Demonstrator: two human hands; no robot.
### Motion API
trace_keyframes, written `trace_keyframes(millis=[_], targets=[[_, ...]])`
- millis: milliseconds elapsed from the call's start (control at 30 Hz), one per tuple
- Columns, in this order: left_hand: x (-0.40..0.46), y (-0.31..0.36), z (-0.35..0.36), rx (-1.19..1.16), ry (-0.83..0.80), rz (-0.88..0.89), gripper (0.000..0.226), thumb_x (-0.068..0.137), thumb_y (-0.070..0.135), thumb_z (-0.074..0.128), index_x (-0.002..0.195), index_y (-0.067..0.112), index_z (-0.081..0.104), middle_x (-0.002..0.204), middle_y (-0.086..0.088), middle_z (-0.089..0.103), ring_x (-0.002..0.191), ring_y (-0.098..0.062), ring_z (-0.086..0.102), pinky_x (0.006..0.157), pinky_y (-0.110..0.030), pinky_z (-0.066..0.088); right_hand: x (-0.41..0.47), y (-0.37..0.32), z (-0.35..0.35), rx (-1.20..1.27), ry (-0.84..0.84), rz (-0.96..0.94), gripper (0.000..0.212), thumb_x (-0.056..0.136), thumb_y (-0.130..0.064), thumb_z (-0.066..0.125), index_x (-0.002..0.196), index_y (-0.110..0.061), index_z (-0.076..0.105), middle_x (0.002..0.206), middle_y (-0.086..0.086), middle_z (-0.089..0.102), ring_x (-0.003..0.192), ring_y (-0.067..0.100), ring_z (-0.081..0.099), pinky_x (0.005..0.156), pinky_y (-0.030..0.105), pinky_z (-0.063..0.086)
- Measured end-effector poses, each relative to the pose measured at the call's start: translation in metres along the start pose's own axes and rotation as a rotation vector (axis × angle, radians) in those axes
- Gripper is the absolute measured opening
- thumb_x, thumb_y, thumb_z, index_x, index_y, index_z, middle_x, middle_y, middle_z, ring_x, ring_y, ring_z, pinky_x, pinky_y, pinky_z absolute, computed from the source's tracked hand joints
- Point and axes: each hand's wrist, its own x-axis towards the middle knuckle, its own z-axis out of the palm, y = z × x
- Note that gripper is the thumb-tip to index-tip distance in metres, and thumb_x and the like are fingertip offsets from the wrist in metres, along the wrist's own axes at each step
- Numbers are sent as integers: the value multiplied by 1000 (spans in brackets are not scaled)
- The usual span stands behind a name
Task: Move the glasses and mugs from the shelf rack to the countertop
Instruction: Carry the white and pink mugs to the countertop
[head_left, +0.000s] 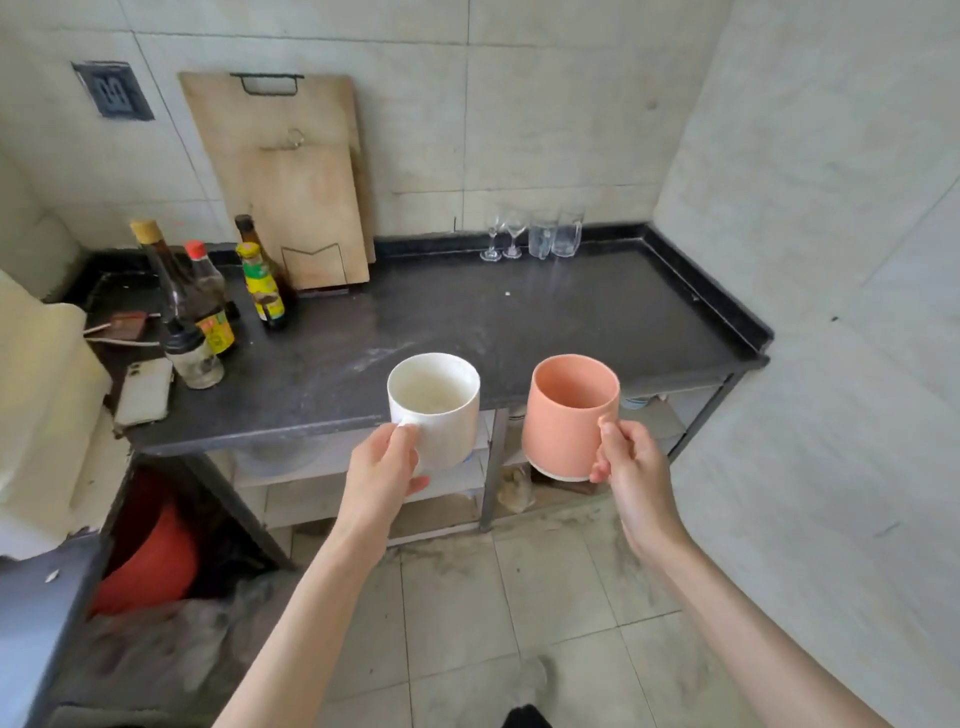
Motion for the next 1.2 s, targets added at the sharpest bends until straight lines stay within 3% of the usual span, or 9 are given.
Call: trace_keyframes(millis=[200,433,633,733,900,1067,1200], targets=[[104,19,71,52,-12,-16,24,91,23,42,75,9,53,69,-1,48,75,-15,52,61,-24,51,126,15,-6,-20,-38,33,16,95,-31,43,85,-19,50,67,-4,46,59,12,46,61,30,40],[198,30,136,3,11,-89,25,92,24,42,75,13,57,95,2,58,91,-14,57,59,-19,51,250,21,-12,-29,-52,58,21,95,-27,43,90,-8,49,69,-4,45,62,13,45,64,33,40],[267,30,177,-59,4,-141,35,92,22,42,58,22,47,92,0,57,94,-14,56,65,-25,50,331,41,1,-60,-70,112,22,95,-27,43,92,-6,48,74,-5,46,70,14,47,66,32,41],[305,25,188,-30,-2,-151,30,93,22,41,63,18,43,95,0,58,95,-15,56,67,-26,50,370,49,18,-62,-70,153,23,96,-26,42,95,-4,49,78,-3,48,75,17,49,68,33,43],[384,11,206,7,-43,-210,30,92,21,37,62,16,40,90,1,53,92,-14,53,71,-27,47,442,71,52,-83,-107,211,27,95,-29,42,102,-3,50,92,2,53,88,20,52,82,41,46],[461,-5,223,100,-87,-263,24,93,27,39,75,17,48,84,4,51,84,-11,48,71,-22,36,512,90,92,-102,-168,287,30,95,-34,42,109,-9,50,101,1,53,94,17,53,85,38,47],[510,-14,241,85,-74,-308,19,92,24,41,82,12,52,87,3,52,86,-11,47,71,-19,35,564,97,127,-83,-147,312,23,95,-32,43,100,-11,50,94,-3,52,84,10,50,74,26,43]])
